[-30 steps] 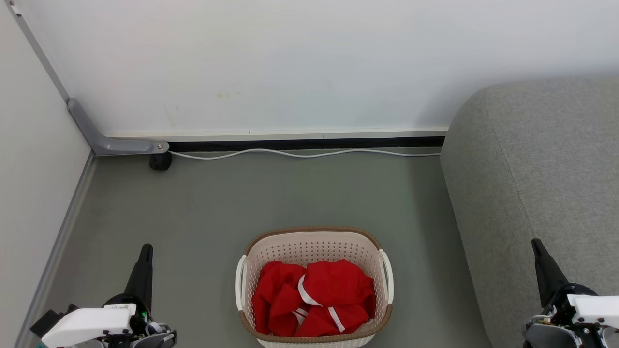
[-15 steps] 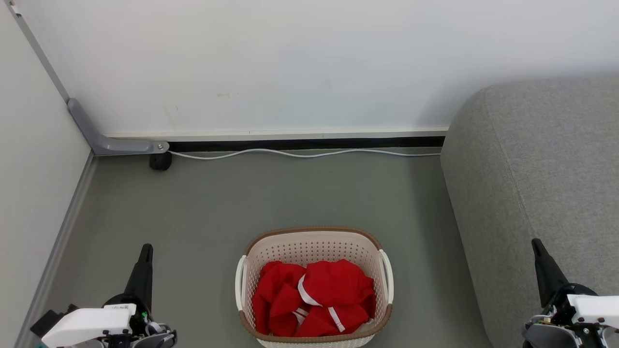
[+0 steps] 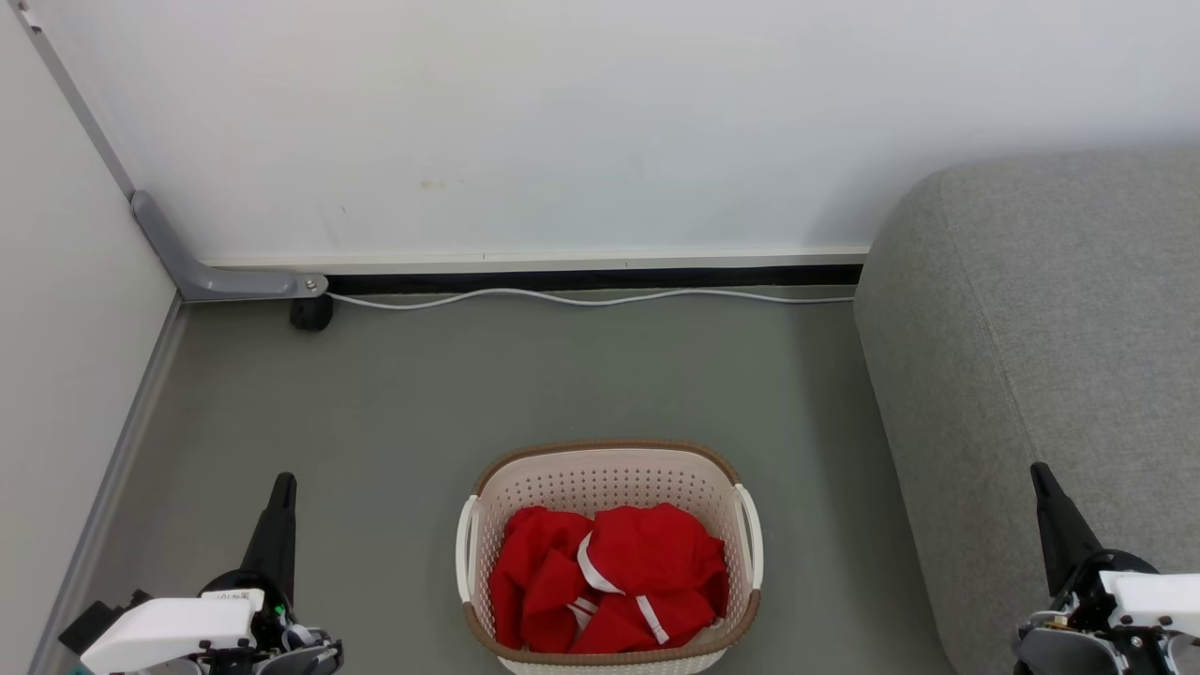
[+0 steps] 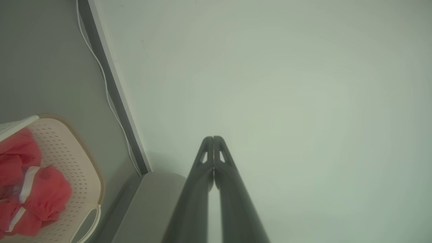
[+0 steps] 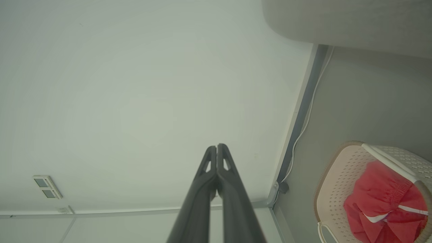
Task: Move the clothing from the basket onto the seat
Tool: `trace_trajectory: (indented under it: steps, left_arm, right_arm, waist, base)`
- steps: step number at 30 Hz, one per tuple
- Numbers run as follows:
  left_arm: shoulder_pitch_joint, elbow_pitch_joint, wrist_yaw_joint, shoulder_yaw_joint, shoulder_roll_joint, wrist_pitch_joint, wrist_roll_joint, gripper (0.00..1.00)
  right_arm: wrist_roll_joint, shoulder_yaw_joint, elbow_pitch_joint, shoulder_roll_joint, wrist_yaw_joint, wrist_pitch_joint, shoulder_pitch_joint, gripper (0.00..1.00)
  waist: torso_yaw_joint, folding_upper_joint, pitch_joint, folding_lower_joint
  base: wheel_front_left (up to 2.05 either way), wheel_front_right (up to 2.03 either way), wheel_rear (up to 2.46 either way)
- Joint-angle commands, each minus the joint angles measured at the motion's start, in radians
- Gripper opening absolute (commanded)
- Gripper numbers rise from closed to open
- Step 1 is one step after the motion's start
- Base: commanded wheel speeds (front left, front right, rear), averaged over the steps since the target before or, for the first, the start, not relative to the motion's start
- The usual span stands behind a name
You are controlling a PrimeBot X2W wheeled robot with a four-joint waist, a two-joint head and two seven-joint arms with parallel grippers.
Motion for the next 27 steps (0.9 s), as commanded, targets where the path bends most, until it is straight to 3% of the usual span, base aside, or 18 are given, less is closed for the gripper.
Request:
trace_trajectory:
  steps: [1, 27]
  left_arm:
    - [-0.058, -0.029, -0.007, 0.032, 0.018, 0.006, -0.004, 0.0]
    - [-0.058, -0.029, -0.007, 0.032, 0.018, 0.006, -0.004, 0.0]
  right_arm:
    - [0.012, 0.017, -0.031, -0.01, 0.004, 0.007, -0.036, 0.0]
    - [0.012, 0.017, -0.031, -0.01, 0.004, 0.007, -0.036, 0.0]
  waist:
    - [0.0, 0.0, 0.0, 0.0]
    - [0.0, 0.0, 0.0, 0.0]
  base:
    - [0.0, 0.0, 0.0]
    - [0.0, 0.0, 0.0]
